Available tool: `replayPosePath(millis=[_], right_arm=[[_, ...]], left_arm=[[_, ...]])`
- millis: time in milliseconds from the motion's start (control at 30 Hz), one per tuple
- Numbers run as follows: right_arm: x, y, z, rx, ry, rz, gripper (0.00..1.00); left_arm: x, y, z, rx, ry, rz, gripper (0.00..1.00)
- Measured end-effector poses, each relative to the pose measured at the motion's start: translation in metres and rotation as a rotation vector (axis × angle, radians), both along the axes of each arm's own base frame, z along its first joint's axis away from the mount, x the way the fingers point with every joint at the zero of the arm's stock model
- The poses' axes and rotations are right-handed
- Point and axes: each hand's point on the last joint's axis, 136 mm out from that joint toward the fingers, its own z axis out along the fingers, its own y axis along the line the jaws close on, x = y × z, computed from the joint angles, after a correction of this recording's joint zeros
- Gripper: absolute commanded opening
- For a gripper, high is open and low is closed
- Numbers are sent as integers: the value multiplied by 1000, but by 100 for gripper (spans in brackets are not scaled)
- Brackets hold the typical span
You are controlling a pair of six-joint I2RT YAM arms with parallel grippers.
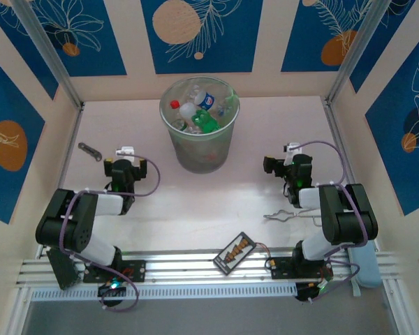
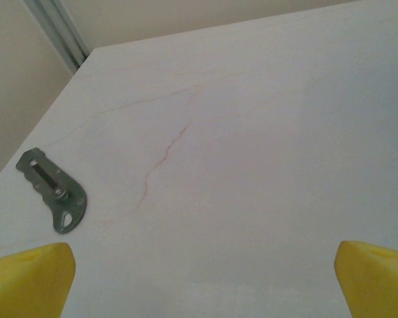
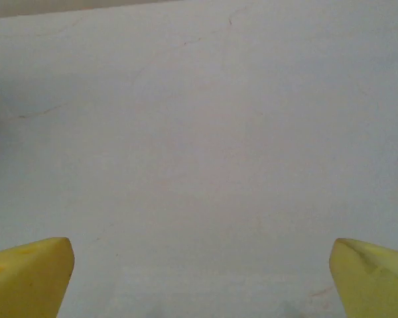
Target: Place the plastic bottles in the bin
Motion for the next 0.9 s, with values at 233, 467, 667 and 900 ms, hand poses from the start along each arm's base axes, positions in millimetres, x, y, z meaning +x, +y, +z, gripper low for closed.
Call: replayPosePath(millis=[233,467,667,900], right_arm=[[2,0,5,11,-22,10,99],[2,1,5,12,-23,14,99],[2,2,5,15,-22,20,99],[2,3,5,19,-22,27,99]], left_arm=[[1,0,-9,-44,-11,-48,100],[3,-4,-4,-54,-34,-70,100],[3,-5,-2,-55,-43,-73,100],[4,-5,-2,-56,-44,-73,100]])
